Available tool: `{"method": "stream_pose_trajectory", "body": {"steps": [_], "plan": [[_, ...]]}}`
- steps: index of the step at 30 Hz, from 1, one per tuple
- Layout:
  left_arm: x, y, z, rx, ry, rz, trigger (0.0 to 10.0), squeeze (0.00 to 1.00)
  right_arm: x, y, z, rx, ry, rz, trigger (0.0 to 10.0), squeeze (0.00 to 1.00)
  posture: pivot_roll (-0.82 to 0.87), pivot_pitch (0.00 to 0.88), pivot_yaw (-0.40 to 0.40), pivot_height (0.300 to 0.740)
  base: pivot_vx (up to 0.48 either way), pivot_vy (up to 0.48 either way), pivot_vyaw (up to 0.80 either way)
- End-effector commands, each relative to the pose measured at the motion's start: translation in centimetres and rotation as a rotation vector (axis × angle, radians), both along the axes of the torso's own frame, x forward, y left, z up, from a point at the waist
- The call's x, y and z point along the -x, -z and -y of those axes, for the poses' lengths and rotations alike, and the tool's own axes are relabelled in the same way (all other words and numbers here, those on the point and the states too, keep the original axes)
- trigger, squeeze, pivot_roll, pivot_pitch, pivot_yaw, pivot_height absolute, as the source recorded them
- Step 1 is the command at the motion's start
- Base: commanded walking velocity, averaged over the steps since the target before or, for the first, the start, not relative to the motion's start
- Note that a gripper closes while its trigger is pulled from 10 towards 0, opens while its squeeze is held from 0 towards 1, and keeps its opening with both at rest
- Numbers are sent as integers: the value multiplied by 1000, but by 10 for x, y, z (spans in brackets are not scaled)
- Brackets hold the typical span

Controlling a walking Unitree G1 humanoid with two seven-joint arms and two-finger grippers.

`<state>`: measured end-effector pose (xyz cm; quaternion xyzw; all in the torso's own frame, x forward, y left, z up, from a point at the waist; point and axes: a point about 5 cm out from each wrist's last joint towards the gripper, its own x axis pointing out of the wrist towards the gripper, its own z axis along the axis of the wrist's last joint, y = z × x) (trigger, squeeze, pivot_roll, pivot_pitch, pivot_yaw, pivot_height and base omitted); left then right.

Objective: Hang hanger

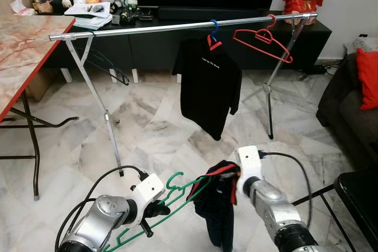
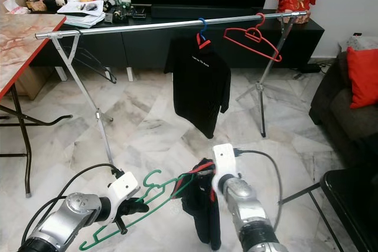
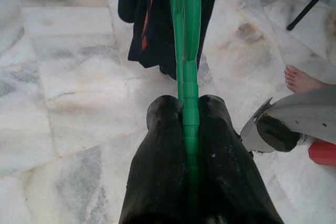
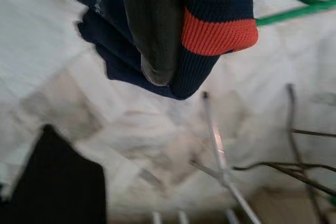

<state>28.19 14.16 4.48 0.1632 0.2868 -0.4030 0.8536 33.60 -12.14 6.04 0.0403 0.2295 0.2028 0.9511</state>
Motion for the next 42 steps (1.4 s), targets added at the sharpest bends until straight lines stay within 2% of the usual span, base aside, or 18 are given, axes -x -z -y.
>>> {"method": "stream_pose_trajectory", "body": {"steps": [1,2,3,6,7,10,11,13,17,19,22,26,28,29,35,38,41,42], "plan": [[-5,-6,1,-2,-6,44,10000,0,-3,-13,-5,-79,-12,17,10000,0,28,80,-54,740,0,0,0],[-6,-7,1,-1,-12,53,10000,0,-4,-17,-6,-117,-7,14,10000,0,26,80,-54,740,0,0,0],[-9,-8,3,5,-23,71,10000,0,-4,-24,-11,-210,-9,11,10000,0,24,81,-53,740,0,0,0],[-11,-9,4,6,-32,85,10000,0,-2,-30,-16,-284,-21,-5,10000,0,23,81,-53,740,0,0,0],[-13,-10,5,3,-37,95,10000,0,-1,-37,-20,-350,-22,-8,10000,0,20,81,-52,740,0,0,0],[-15,-10,6,3,-41,100,10000,0,-1,-47,-25,-454,-10,-2,10000,0,18,82,-53,740,0,0,0],[-14,-10,7,4,-40,98,10000,0,-2,-48,-24,-463,3,8,10000,0,18,82,-53,740,0,0,0],[-14,-9,7,4,-37,93,10000,0,-4,-45,-18,-419,40,25,10000,0,18,81,-54,740,0,0,0],[-12,-7,6,-1,-34,89,10000,0,-6,-25,5,-221,168,-11,10000,0,25,81,-56,740,0,0,0],[-12,-6,3,-6,-37,87,10000,0,-5,-17,19,-189,245,-35,10000,0,27,81,-57,740,0,0,0],[-11,-6,2,-8,-40,85,10000,0,-1,-9,26,-179,276,-65,10000,0,27,81,-57,740,0,0,0],[-11,-6,2,-7,-39,82,10000,0,1,-7,23,-180,261,-79,10000,0,27,83,-55,740,0,0,0],[-11,-6,3,-1,-35,81,10000,0,3,-9,12,-222,195,-85,10000,0,26,82,-55,740,0,0,0],[-11,-7,4,2,-33,80,10000,0,3,-14,5,-280,161,-86,10000,0,26,82,-54,740,0,0,0],[-11,-7,5,11,-26,76,10000,0,3,-36,-14,-420,50,-55,10000,0,22,81,-53,740,0,0,0],[-10,-7,7,18,-16,70,10000,0,7,-44,-21,-412,-40,-23,10000,0,22,81,-52,740,0,0,0],[-9,-7,7,22,-10,64,10000,0,7,-39,-16,-256,-75,21,10000,0,21,79,-51,740,0,0,0],[-9,-7,7,22,-10,64,10000,0,7,-39,-16,-256,-75,21,10000,0,21,79,-51,740,0,0,0]]}}
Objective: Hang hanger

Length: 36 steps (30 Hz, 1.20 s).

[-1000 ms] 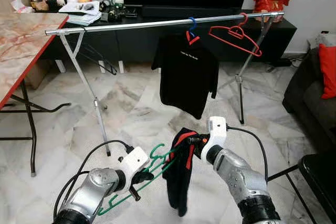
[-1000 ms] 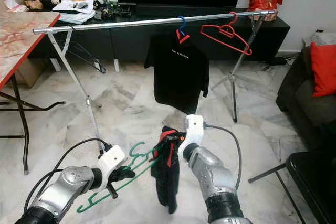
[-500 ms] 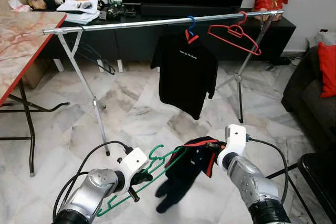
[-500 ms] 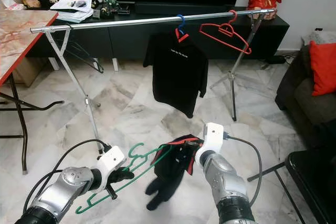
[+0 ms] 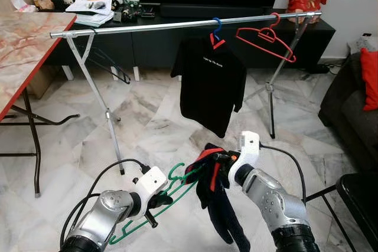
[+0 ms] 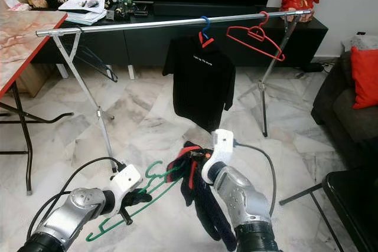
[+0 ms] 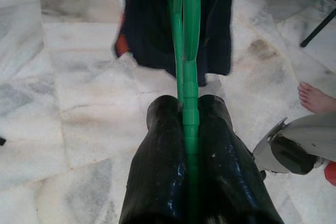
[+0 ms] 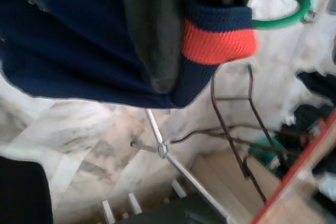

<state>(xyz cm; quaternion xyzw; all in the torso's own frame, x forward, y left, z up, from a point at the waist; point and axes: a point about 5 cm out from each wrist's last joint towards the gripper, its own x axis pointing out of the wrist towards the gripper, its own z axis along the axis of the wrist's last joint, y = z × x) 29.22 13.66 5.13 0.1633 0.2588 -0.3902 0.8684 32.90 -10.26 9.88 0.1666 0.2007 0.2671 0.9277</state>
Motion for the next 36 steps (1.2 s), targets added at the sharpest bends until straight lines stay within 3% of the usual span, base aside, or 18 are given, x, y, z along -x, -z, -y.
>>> {"method": "stream_pose_trajectory", "body": {"steps": [1,3,6,12,20,21,22,24,25,26,27,30,36], "plan": [[1,0,2,2,15,3,10000,0,0,1,5,63,6,28,10000,0,21,79,-51,740,0,0,0],[1,0,2,2,16,2,10000,0,-3,7,12,118,52,11,10000,0,25,78,-52,740,0,0,0],[1,-1,0,2,4,12,10000,0,-4,3,12,82,43,3,10000,0,27,79,-54,740,0,0,0],[0,0,2,15,1,9,10000,0,6,-18,-5,-51,-135,108,10000,0,23,82,-54,740,0,0,0],[0,-1,2,24,-5,14,10000,0,12,-21,-4,-29,-233,164,10000,0,21,84,-55,740,0,0,0],[-1,-1,3,26,-8,17,10000,0,12,-18,-3,-5,-237,160,10000,0,21,84,-56,740,0,0,0],[-1,-1,3,29,-12,19,10000,0,12,-8,2,84,-233,134,10000,0,23,84,-55,740,0,0,0],[-1,-2,3,33,-13,20,10000,0,8,8,12,273,-187,96,10000,0,22,84,-55,740,0,0,0],[-1,-2,4,36,-12,20,10000,0,4,20,26,437,-119,72,10000,0,22,85,-54,740,0,0,0],[-1,-2,4,38,-11,19,10000,0,2,25,33,518,-86,75,10000,0,24,86,-53,740,0,0,0],[-1,-2,4,39,-11,18,10000,0,1,25,35,533,-84,83,10000,0,24,86,-53,740,0,0,0],[-1,-2,4,41,-8,17,10000,0,-2,13,30,428,-76,140,10000,0,26,87,-53,740,0,0,0],[0,-1,5,53,0,2,10000,0,1,-12,12,273,-225,294,10000,0,25,85,-54,740,0,0,0]]}}
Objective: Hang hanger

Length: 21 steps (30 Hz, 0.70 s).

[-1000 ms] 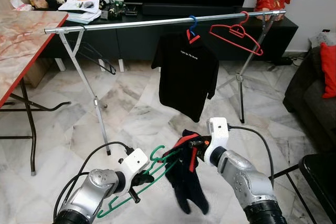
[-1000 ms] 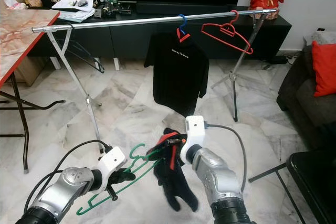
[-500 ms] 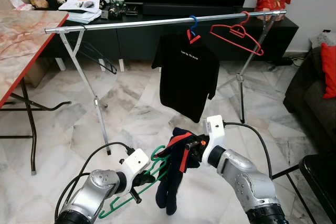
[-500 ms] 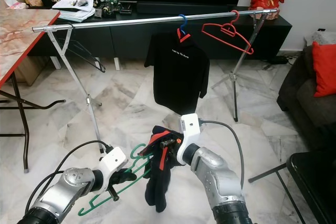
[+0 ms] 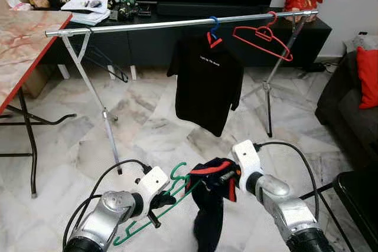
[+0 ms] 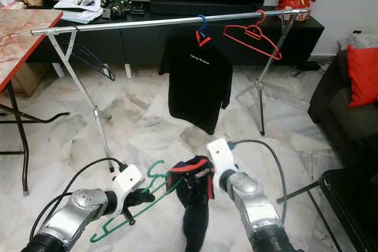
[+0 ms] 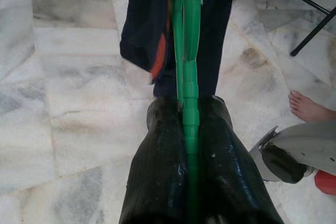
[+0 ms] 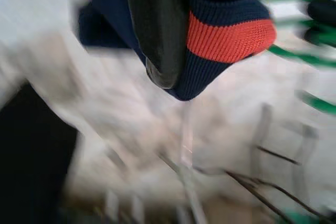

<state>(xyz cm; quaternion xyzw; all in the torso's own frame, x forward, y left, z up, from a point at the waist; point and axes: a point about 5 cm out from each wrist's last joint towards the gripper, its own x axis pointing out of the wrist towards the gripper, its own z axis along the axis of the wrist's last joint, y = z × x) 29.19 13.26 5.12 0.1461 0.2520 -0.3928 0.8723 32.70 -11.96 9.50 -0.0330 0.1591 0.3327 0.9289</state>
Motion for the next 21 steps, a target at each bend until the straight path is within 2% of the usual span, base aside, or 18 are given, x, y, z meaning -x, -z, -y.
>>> {"method": "stream_pose_trajectory", "body": {"steps": [1,3,5,6,7,8,13,15,16,17,18,19,20,21], "plan": [[0,-1,1,16,5,2,10000,0,-1,-17,-6,-60,-64,83,10000,0,25,85,-54,740,0,0,0],[0,-1,1,17,6,1,10000,0,1,-24,-8,-125,-117,103,10000,0,26,85,-54,740,0,0,0],[0,-1,1,18,6,1,10000,0,2,-26,-8,-140,-146,110,10000,0,26,85,-54,740,0,0,0],[0,-2,0,19,6,0,10000,0,7,-31,-9,-158,-220,126,10000,0,24,86,-54,740,0,0,0],[0,-1,0,20,6,0,10000,0,12,-34,-10,-161,-283,133,10000,0,21,86,-54,740,0,0,0],[0,-1,0,20,6,0,10000,0,12,-34,-10,-161,-283,133,10000,0,21,86,-54,740,0,0,0],[1,-1,0,23,2,-1,10000,0,26,-36,-11,-145,-441,130,10000,0,20,88,-55,740,0,0,0],[0,-1,0,25,-6,3,10000,0,25,-30,-7,-83,-429,123,10000,0,20,88,-55,740,0,0,0],[-1,-1,0,26,-9,5,10000,0,20,-26,-3,-39,-389,119,10000,0,20,88,-55,740,0,0,0],[-1,-1,0,24,-13,7,10000,0,11,-19,4,46,-295,117,10000,0,18,89,-53,740,0,0,0],[-1,-1,0,24,-13,7,10000,0,11,-19,4,46,-295,117,10000,0,18,89,-53,740,0,0,0],[-2,-1,0,21,-17,8,10000,0,1,-11,13,123,-177,98,10000,0,18,89,-53,740,0,0,0],[-2,-1,0,21,-17,8,10000,0,1,-11,13,123,-177,98,10000,0,18,89,-53,740,0,0,0],[-2,-1,-1,17,-22,9,10000,0,-9,-4,27,201,-25,73,10000,0,19,89,-53,740,0,0,0]]}}
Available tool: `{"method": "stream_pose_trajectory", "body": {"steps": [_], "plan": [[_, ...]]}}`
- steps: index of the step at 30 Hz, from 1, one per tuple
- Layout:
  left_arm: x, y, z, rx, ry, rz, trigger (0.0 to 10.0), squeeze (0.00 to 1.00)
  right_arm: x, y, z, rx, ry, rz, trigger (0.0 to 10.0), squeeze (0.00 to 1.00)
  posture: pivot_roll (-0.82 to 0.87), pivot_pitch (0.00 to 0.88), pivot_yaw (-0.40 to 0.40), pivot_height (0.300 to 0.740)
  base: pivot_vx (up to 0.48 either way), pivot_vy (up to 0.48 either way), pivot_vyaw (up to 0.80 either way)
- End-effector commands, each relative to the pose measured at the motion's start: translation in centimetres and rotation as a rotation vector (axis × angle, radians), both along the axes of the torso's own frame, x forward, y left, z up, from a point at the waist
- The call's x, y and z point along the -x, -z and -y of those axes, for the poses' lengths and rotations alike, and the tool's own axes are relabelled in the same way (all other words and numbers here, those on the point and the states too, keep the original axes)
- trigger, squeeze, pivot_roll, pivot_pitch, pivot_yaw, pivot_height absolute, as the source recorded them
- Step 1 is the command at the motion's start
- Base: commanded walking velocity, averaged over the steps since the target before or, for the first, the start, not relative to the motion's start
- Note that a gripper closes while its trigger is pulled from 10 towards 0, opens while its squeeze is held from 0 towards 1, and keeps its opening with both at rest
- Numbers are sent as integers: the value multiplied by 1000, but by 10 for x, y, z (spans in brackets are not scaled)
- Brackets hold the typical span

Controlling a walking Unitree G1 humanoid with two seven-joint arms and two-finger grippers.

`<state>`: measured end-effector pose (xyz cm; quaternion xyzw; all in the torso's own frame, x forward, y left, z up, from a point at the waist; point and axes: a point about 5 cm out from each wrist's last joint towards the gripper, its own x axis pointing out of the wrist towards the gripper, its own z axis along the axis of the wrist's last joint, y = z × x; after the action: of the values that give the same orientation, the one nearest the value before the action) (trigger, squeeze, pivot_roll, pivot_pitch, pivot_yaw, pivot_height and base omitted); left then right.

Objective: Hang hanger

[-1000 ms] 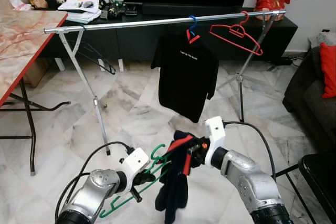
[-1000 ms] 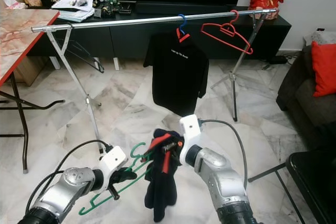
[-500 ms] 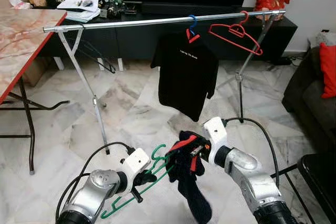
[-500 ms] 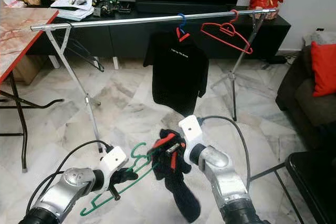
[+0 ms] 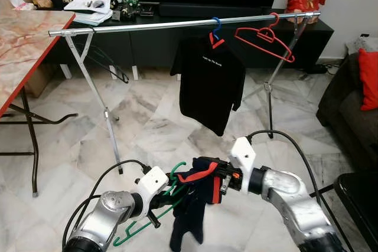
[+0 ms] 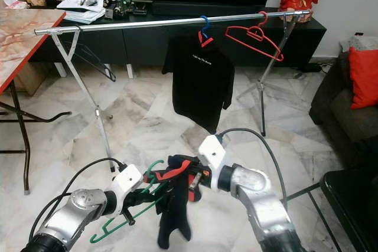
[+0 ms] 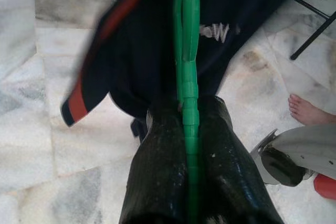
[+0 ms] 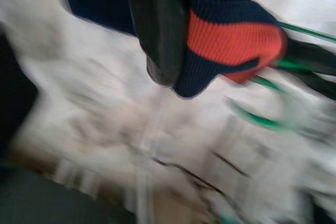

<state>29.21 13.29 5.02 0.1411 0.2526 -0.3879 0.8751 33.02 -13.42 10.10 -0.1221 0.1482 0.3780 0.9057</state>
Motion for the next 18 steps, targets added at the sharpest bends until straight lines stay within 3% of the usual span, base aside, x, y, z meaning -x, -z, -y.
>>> {"method": "stream_pose_trajectory", "body": {"steps": [1,14,16,18], "plan": [[-2,-1,-2,0,-12,9,10000,0,-14,6,29,113,279,22,10000,0,19,89,-53,740,0,0,0],[11,10,-12,-96,65,-70,10000,0,-20,-5,35,85,353,83,10000,0,25,86,-54,740,0,0,0],[9,9,-12,-86,48,-55,10000,0,-20,-7,32,54,340,78,10000,0,26,86,-55,740,0,0,0],[3,5,-9,-49,4,-15,10000,0,-16,-13,14,-92,222,50,10000,0,24,85,-56,740,0,0,0]]}}
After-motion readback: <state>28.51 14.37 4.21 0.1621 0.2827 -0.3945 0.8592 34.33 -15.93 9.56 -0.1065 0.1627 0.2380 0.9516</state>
